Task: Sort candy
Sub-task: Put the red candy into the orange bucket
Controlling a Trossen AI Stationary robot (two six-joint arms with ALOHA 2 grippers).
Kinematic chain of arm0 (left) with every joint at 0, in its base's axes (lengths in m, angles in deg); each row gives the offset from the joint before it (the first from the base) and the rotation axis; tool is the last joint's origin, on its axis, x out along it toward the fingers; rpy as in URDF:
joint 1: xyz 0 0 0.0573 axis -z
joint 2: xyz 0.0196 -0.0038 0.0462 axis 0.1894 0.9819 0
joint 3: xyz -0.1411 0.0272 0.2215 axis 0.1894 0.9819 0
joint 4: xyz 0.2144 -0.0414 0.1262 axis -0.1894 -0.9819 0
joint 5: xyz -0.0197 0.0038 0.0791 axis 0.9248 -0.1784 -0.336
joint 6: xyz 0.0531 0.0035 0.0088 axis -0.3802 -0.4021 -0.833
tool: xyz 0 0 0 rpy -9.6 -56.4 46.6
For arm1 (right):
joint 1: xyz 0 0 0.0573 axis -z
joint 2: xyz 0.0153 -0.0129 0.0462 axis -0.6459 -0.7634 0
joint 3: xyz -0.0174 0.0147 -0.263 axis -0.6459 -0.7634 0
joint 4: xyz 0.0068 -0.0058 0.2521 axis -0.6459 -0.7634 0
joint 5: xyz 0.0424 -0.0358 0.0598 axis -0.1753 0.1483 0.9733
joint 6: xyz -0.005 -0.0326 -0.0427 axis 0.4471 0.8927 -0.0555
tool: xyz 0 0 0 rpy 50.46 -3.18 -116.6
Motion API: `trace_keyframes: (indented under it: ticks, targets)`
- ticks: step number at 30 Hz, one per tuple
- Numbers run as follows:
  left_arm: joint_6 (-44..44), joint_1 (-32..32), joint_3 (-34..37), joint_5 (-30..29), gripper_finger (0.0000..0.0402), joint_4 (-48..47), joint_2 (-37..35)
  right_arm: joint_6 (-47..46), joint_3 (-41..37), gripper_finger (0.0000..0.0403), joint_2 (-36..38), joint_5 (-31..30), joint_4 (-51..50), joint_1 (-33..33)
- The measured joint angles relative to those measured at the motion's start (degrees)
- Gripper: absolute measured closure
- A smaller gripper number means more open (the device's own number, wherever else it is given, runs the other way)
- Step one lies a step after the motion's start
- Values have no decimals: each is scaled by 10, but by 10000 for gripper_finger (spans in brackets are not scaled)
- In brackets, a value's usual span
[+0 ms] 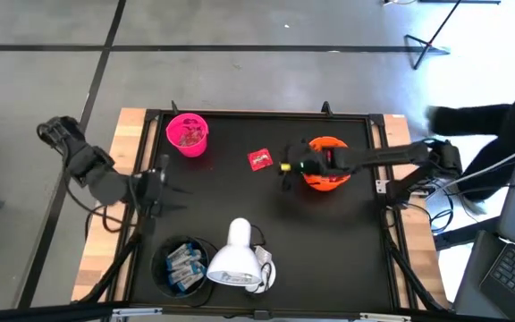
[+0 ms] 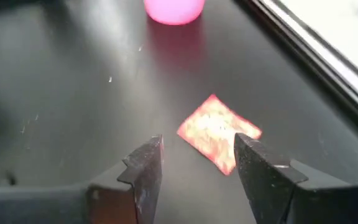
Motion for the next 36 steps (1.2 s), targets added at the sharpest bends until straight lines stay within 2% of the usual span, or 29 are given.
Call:
trace_keyframes:
  ticks: [5,9,12,15,19,26,33,36]
  targets:
    - [-74,-66,109,10,250,157,-65,21,0,210,-37,71,64,57]
    - [-107,-107,166,16,250,272,-86,39,0,210,-75,85,88,82]
    - [-127,-129,191,52,250,326,-86,44,0,210,-105,100,106,93]
    - [-129,-149,200,81,250,349,-77,44,7,204,-132,107,106,97]
    - [-129,-167,204,108,250,349,-64,43,35,176,-176,114,99,99]
    - [-127,-181,203,132,250,354,-47,42,127,124,-260,103,38,99]
    - [-113,-180,203,133,250,355,-47,26,185,119,-326,98,-21,104]
    - [-113,-180,203,133,250,359,-47,14,189,132,-332,103,-35,106]
